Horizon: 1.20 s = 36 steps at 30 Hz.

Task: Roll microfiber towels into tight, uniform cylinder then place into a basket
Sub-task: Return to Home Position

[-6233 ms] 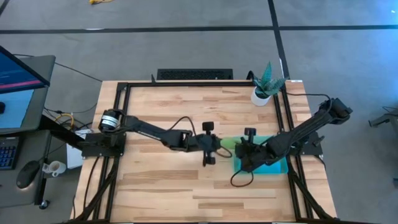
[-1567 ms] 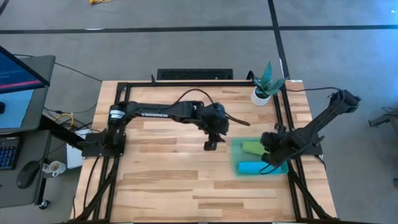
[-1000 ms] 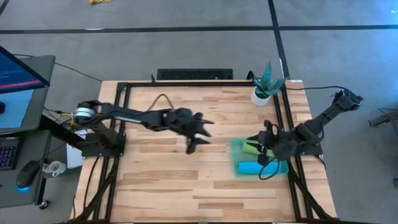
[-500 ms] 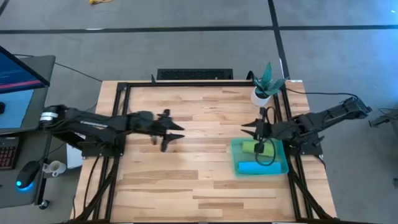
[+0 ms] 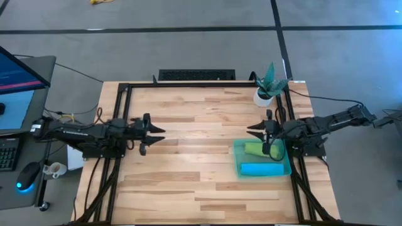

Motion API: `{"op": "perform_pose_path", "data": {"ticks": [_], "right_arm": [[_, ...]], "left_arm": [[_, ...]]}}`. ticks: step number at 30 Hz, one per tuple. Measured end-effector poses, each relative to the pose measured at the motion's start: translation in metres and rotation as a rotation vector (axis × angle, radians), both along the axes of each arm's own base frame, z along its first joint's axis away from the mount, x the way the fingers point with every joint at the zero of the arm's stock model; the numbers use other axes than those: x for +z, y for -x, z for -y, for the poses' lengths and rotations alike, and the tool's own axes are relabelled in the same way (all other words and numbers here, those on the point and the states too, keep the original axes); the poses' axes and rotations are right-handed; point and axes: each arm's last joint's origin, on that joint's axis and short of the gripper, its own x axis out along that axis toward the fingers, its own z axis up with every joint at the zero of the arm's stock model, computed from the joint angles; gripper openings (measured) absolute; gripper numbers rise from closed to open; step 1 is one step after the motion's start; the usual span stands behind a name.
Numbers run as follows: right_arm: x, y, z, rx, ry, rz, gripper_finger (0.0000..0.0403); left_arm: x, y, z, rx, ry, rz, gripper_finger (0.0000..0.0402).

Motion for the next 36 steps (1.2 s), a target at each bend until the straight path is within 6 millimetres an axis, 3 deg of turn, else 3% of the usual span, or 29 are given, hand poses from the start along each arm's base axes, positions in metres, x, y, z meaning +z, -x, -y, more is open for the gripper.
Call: {"op": "perform_pose_path", "data": {"ticks": [7,17,36], "right_arm": [[-0.017,0.007,0.0,0.024,0.007,0.115,0.0102],[-0.049,0.012,0.002,0.022,-0.01,0.188,0.0102],[-0.049,0.043,0.012,-0.047,0.0,0.271,0.0102]], "left_arm": [[-0.013,0.021,0.002,-0.016,-0.001,0.076,0.0142],[-0.022,0.03,0.0,0.039,-0.046,0.065,0.0141],[-0.022,0.032,0.0,0.038,-0.035,0.075,0.0141]]}}
